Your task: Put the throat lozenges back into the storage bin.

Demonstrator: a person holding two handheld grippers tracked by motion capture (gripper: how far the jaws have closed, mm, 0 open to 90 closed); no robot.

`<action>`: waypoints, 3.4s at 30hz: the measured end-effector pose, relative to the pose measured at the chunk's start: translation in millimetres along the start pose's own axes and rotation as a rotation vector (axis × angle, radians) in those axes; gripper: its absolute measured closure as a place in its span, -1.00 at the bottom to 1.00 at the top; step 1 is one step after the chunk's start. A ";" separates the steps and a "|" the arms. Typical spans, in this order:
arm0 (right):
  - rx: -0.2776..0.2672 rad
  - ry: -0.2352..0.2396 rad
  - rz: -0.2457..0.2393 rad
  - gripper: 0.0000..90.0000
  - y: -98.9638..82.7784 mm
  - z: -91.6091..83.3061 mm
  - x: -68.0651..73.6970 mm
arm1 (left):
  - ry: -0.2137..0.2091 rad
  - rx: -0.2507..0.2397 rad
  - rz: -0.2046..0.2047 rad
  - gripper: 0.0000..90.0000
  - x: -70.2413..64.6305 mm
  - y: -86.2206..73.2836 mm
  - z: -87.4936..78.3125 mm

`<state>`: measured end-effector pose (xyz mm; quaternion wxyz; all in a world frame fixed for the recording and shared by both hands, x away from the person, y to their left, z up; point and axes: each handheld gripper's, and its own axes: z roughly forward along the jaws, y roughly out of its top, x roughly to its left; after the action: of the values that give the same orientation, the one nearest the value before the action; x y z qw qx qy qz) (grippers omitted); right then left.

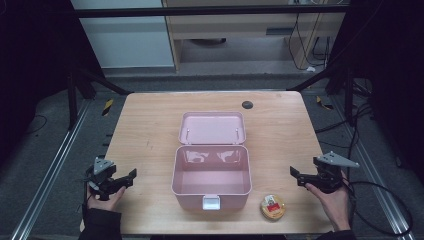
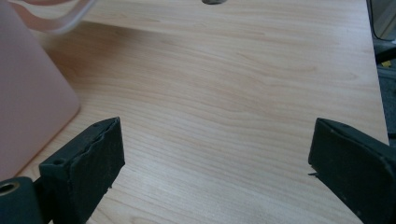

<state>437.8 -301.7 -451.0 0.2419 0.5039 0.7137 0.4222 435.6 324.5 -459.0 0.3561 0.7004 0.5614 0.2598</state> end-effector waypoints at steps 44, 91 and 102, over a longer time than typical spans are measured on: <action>0.336 0.351 -0.633 -0.66 54.5 -11.8 78.2 | -0.025 0.112 0.085 -0.46 -9.1 -9.0 20.4; 0.698 0.435 -0.893 -0.81 0.9 23.3 119.0 | -0.030 0.126 0.117 -0.44 -12.7 -8.7 20.9; 0.731 0.418 -0.906 -0.72 -4.4 31.9 123.1 | -0.030 0.126 0.118 -0.44 -12.6 -8.7 20.6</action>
<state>414.0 -177.1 -461.7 0.0641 0.1076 0.9875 0.0954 443.2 309.0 -478.0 0.3039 0.7570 0.5290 0.2342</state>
